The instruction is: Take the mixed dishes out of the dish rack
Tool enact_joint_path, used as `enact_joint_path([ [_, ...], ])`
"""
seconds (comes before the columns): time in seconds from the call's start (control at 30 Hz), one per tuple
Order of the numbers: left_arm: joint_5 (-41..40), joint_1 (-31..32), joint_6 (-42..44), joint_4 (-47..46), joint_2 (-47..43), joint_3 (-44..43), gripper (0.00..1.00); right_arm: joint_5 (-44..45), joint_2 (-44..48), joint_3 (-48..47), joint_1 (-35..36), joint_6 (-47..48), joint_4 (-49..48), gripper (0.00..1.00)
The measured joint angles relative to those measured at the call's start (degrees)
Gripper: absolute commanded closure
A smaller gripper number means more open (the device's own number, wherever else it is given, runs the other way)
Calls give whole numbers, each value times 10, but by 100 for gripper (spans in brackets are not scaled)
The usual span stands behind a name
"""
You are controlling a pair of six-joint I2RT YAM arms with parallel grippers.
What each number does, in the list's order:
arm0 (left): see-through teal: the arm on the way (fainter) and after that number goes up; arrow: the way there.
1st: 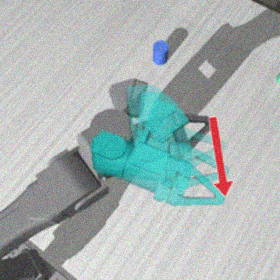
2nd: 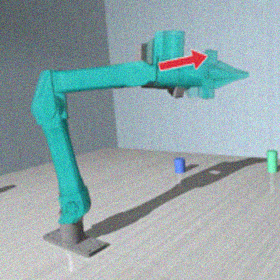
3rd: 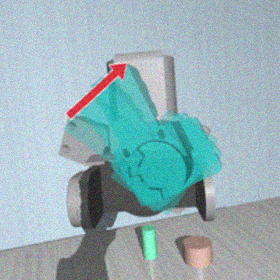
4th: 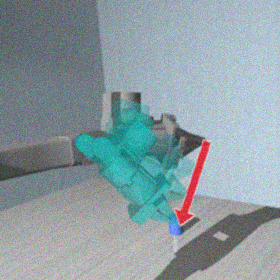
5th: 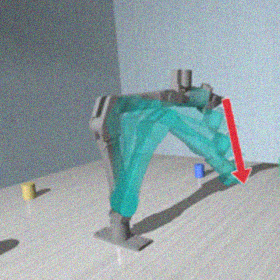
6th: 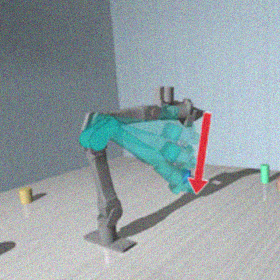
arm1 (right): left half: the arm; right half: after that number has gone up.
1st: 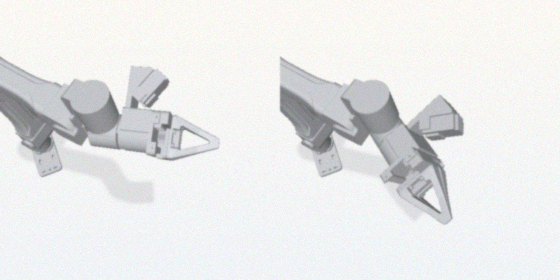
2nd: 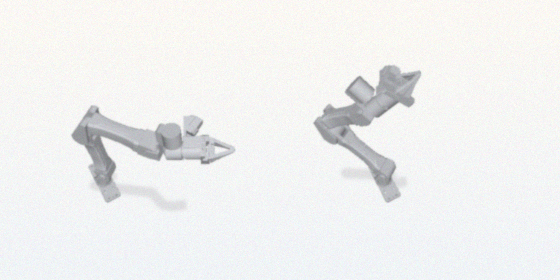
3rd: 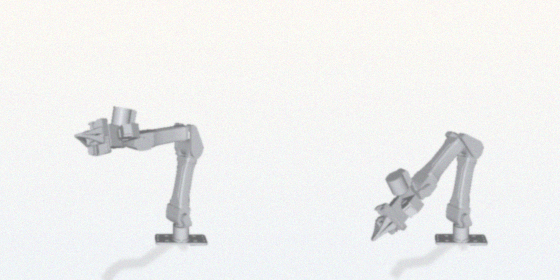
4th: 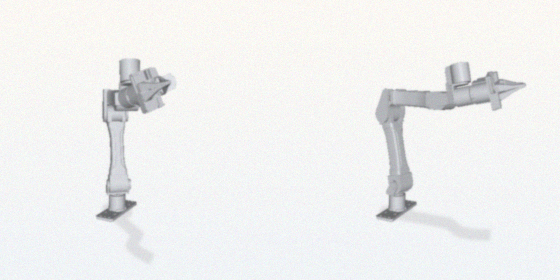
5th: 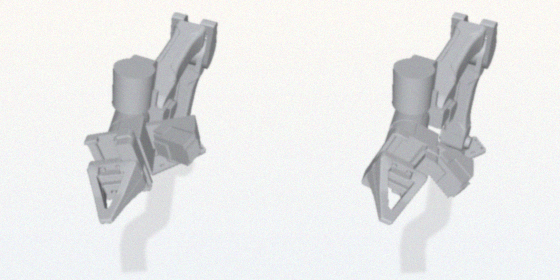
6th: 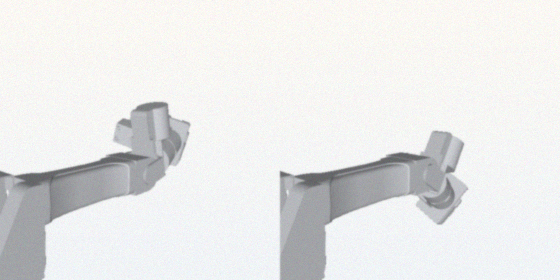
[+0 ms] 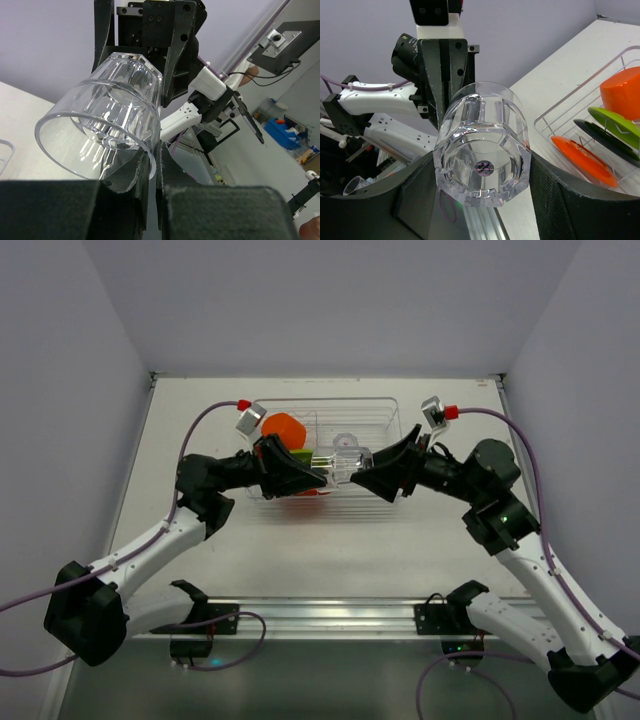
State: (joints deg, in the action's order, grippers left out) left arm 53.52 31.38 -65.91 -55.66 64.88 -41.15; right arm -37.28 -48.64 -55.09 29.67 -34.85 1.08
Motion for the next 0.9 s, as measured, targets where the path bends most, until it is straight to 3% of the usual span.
enact_joint_path([
  [0.03, 0, 0, 0, 0, 0, 0, 100, 0, 0, 0, 0, 0, 0, 29],
  [0.1, 0, 2, 1, 2, -1, -1, 100, 2, 3, 2, 0, -2, 1, 1],
  [0.67, -2, 5, 21, 58, -3, -20, 100, 52, 59, 16, -6, 10, 20, 1],
  [0.9, 2, -38, 24, 72, -16, -25, 100, 68, 98, 30, -66, 10, 29, 1],
])
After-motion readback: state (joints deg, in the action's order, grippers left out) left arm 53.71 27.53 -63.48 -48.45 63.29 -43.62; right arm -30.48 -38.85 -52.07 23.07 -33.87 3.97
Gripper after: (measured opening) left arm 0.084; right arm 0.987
